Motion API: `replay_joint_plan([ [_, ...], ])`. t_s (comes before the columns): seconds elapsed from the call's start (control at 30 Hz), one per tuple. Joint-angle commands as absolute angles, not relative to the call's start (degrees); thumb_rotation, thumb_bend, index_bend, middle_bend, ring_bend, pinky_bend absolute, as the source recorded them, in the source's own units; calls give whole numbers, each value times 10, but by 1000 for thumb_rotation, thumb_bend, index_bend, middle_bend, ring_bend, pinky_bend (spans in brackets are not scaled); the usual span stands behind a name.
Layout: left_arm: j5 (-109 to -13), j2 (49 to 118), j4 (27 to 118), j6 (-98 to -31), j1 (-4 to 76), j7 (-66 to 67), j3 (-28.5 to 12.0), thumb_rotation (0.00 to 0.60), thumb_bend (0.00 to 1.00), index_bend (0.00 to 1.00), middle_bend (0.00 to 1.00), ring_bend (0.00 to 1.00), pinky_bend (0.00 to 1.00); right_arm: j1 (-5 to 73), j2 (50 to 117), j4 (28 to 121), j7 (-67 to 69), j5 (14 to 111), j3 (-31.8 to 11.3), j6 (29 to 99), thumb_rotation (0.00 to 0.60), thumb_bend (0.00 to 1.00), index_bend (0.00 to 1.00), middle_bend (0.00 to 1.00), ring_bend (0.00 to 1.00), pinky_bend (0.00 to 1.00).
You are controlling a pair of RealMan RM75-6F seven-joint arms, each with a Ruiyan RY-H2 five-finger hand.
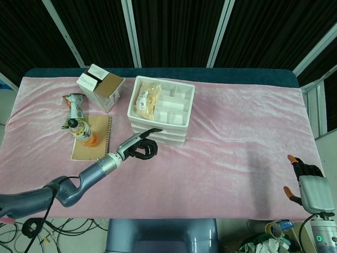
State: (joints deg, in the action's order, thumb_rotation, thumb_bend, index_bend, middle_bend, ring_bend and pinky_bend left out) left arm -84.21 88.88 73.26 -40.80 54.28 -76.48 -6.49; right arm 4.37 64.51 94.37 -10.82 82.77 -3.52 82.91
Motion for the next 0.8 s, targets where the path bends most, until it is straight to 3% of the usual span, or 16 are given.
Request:
replay_joint_plan([
  [0.03, -843, 895, 723, -404, 546, -771, -66, 600, 416, 0, 570, 521, 637, 44, 645, 944, -109, 827, -35, 829, 600, 186, 141, 158, 248, 205],
  [0.8, -866, 925, 696, -411, 559, -816, -60, 600, 417, 0, 570, 520, 637, 45, 646, 939, -114, 842, -31, 834, 600, 187, 141, 160, 245, 205],
])
